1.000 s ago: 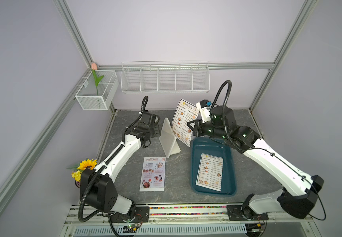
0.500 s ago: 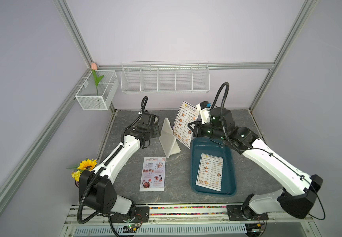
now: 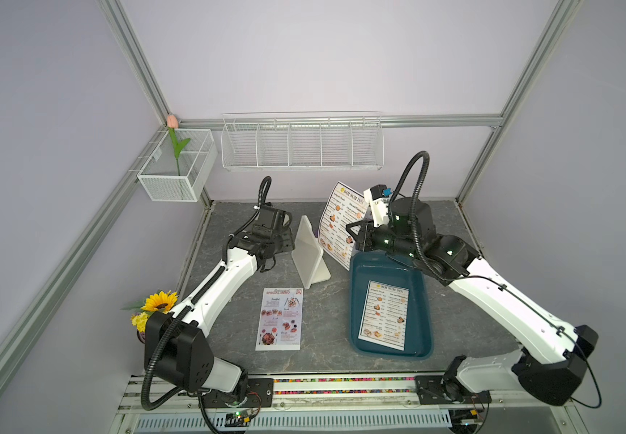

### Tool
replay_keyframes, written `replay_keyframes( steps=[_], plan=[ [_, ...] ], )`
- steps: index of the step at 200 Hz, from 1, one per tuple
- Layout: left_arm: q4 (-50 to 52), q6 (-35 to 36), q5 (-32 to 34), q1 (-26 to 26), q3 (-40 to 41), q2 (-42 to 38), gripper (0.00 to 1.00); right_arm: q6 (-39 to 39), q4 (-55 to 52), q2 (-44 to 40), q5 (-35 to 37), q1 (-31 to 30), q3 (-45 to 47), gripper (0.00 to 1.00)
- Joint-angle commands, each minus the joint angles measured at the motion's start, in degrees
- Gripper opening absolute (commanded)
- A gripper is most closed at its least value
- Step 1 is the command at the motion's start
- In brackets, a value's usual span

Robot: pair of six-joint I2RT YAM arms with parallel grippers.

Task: Replace the menus in the menu holders
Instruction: Insert the menu into the menu holder.

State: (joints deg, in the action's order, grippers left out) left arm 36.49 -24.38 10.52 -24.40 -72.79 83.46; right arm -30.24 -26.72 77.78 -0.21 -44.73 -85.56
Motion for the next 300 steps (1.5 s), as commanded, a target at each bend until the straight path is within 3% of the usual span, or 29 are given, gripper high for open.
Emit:
replay_keyframes(
  steps=[1,300],
  plan=[
    [0.2,-0.5,0.0,-0.2,0.4,-0.7,0.66,-0.6,0.9,-0.6,0.4,-0.2,1.3,0.07],
    [-0.6,-0.8,0.2,-0.6,0.8,0.9,0.66,-0.4,2.5,-1.5,-1.6,-0.2,1.2,0.07]
  ],
)
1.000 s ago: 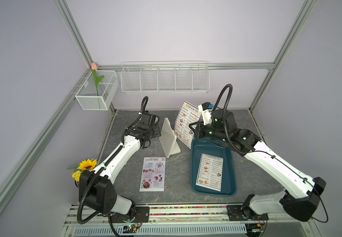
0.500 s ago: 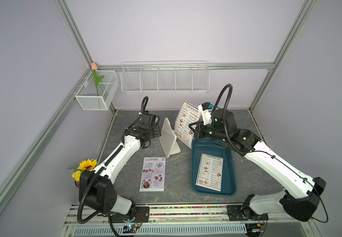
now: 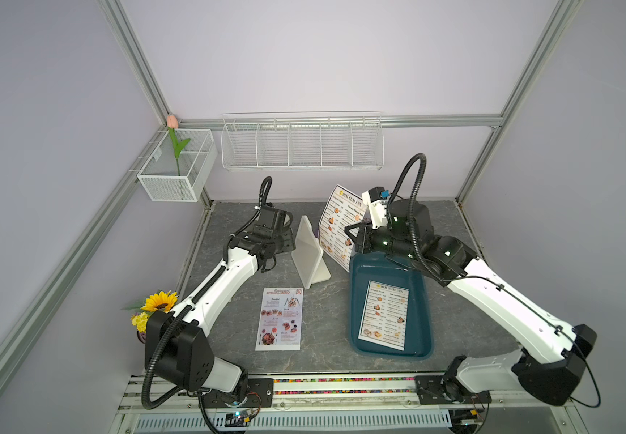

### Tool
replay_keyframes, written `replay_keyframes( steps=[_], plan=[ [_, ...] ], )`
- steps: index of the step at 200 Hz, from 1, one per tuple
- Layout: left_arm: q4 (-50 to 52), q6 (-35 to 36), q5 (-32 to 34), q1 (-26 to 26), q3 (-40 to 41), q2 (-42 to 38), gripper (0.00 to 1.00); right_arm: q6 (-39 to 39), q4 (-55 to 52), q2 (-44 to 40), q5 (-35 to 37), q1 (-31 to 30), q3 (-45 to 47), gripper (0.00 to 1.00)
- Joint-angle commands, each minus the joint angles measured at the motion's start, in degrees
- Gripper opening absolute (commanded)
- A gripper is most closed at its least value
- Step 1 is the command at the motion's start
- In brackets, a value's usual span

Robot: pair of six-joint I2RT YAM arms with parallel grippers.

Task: Replace the menus in the menu holders
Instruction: Insert the menu into the menu holder.

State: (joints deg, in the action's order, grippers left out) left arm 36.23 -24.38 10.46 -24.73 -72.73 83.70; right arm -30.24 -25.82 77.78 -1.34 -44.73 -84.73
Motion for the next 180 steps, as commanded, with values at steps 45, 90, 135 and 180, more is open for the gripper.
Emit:
replay_keyframes(
  steps=[45,90,135,180],
  plan=[
    [-0.2,-0.7,0.5,-0.3,0.6,0.4,0.66,0.2,-0.6,-0.3,0.8,-0.2,-0.6,0.07],
    [-0.2,-0.6,0.5,-0.3,0.5,0.5,0.66,0.3,-0.5,0.1,1.1,-0.2,-0.8,0.07],
    [-0.3,-0.6,0.5,-0.3,0.6,0.4,0.67,0.3,-0.7,0.5,1.3,-0.2,-0.5,0.07],
    [-0.3,-0.5,0.6,-0.3,0.7,0.1,0.67,0.2,-1.3,1.3,1.4,0.0,-0.5,0.07]
  ],
)
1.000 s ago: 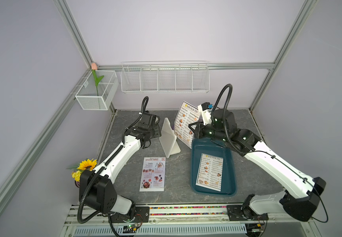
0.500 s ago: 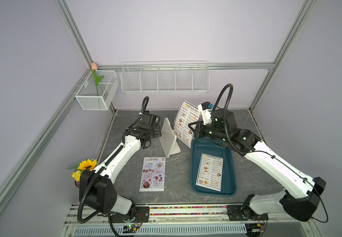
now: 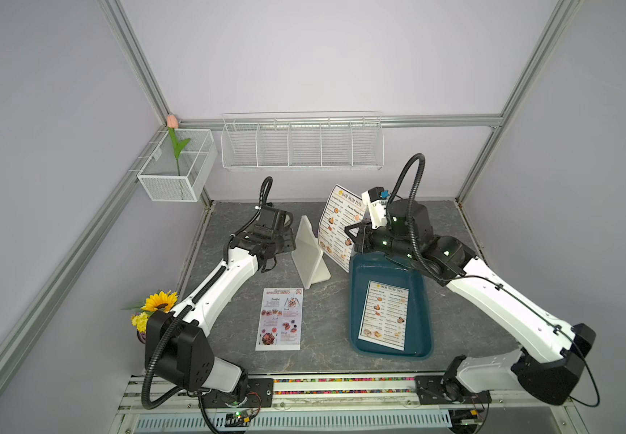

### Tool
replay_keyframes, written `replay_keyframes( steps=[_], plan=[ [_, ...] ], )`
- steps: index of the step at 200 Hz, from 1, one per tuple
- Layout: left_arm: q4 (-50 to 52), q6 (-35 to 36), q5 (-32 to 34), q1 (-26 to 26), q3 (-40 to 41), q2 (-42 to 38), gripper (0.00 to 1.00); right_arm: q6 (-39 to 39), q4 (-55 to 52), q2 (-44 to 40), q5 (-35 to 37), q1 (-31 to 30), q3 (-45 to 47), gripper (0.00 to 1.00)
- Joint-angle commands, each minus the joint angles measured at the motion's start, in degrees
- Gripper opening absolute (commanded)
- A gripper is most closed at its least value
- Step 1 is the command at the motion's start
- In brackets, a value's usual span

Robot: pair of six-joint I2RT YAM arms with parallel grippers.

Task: Replace the menus in the menu holders
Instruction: Insert the menu into the menu holder.

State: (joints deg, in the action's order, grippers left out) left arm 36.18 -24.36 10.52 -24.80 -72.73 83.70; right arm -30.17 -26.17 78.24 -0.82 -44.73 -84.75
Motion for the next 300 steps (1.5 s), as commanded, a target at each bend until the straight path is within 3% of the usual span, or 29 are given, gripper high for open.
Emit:
replay_keyframes(
  steps=[1,74,131,227,300],
  plan=[
    [-0.2,-0.6,0.5,-0.2,0.7,0.1,0.67,0.1,-1.0,1.0,0.9,0.0,-0.5,0.07],
    [-0.3,0.0,-0.1,-0.7,0.4,0.3,0.67,0.3,-1.3,1.1,2.8,0.6,-0.3,0.06],
    [1.2,1.8,-0.2,-3.3,-1.8,0.2,0.67,2.3,-1.7,6.0,2.1,2.0,-3.6,0.07],
    [4.7,5.3,1.2,-3.3,-7.7,-1.9,0.67,6.5,-1.4,12.3,2.8,3.1,-8.9,0.07],
    [5.7,5.8,2.3,-3.4,-10.1,-1.2,0.67,7.1,4.8,15.7,-0.1,4.2,-7.1,0.07]
  ],
)
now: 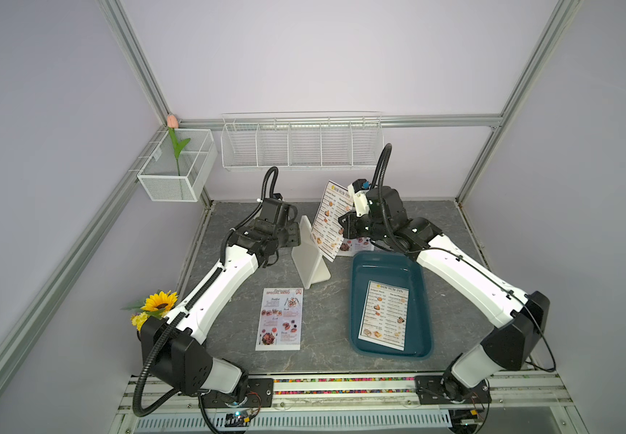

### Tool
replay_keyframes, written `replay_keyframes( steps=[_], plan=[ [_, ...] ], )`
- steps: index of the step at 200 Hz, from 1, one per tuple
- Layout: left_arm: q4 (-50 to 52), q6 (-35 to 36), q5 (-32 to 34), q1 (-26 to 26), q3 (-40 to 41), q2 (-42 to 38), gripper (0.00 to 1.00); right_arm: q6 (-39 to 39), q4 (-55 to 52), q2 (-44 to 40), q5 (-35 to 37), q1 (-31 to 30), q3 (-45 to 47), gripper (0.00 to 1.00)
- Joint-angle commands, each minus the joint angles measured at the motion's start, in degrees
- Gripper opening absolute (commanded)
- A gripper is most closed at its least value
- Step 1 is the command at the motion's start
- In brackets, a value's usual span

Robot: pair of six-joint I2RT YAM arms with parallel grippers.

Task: Replace the menus in the menu holders
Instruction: Insert the menu into the menu holder.

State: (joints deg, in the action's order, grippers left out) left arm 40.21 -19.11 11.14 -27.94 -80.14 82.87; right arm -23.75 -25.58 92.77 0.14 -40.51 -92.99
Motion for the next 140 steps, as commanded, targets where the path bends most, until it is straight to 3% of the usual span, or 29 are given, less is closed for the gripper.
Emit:
replay_keyframes(
  steps=[1,41,140],
  plan=[
    [1.7,0.6,1.8,-0.2,-2.7,-0.4,0.67,0.7,4.3,1.2,-1.1,0.0,1.2,0.07],
    [0.8,0.5,2.0,-0.2,-2.9,0.2,0.67,0.5,11.1,1.4,0.6,-0.4,3.8,0.07],
    [-3.0,-0.4,2.7,-0.1,-2.6,3.2,0.68,3.6,15.5,5.8,2.4,-1.3,2.3,0.07]
  ],
)
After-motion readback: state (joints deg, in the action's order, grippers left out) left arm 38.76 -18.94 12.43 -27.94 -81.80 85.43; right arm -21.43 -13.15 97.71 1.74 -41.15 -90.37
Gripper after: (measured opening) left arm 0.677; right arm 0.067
